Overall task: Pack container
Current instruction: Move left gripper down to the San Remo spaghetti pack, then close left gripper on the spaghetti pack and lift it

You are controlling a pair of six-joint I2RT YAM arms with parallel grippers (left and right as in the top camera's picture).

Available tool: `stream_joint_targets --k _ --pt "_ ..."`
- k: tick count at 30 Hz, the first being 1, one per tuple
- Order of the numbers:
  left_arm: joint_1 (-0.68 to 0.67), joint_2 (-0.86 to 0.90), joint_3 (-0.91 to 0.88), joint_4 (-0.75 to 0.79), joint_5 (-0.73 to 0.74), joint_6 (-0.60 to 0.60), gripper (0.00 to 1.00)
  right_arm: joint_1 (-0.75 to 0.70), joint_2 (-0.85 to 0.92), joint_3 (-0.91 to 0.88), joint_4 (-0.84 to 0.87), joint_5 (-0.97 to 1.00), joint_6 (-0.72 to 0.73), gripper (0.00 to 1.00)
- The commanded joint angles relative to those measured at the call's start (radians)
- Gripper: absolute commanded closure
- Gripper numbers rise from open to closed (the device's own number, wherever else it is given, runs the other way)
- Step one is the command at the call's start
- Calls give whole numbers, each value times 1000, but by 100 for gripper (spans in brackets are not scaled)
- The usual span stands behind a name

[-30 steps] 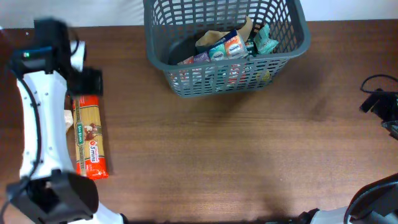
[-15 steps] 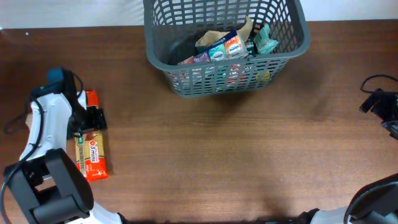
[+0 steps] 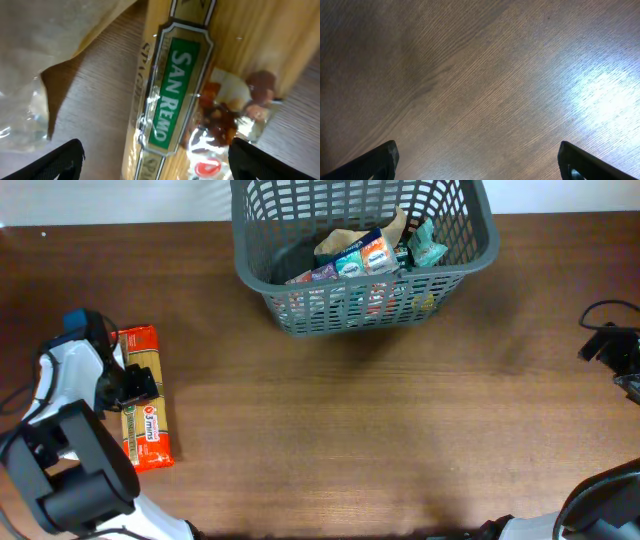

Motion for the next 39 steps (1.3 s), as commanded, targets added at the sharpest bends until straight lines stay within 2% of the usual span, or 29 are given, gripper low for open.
stream_joint_targets --k 1,7,9,17,25,27,28,30,31,36,39 --pt "1 38 -8 14 35 29 13 -2 3 -5 -1 -2 8 1" --pt "1 59 -8 18 94 51 13 -2 3 -5 -1 -2 8 1" --pt "1 58 -8 16 157 89 17 -2 3 -5 -1 -2 8 1" --pt "1 68 -13 41 153 92 17 -2 3 -5 -1 -2 8 1" --pt "0 151 -14 58 155 92 18 -2 3 -5 -1 -2 8 1" --pt "0 152 -14 58 158 91 25 -2 3 -5 -1 -2 8 1" --pt "0 152 -14 58 158 89 37 -2 3 -5 -1 -2 8 1" --pt "0 152 -9 55 175 84 80 -2 3 -5 -1 -2 8 1" --pt "0 152 -5 50 190 84 98 -2 3 -5 -1 -2 8 1" --pt "-3 151 95 -53 253 85 98 -2 3 -5 -1 -2 8 1" --pt "-20 150 269 -196 274 85 98 -2 3 -5 -1 -2 8 1"
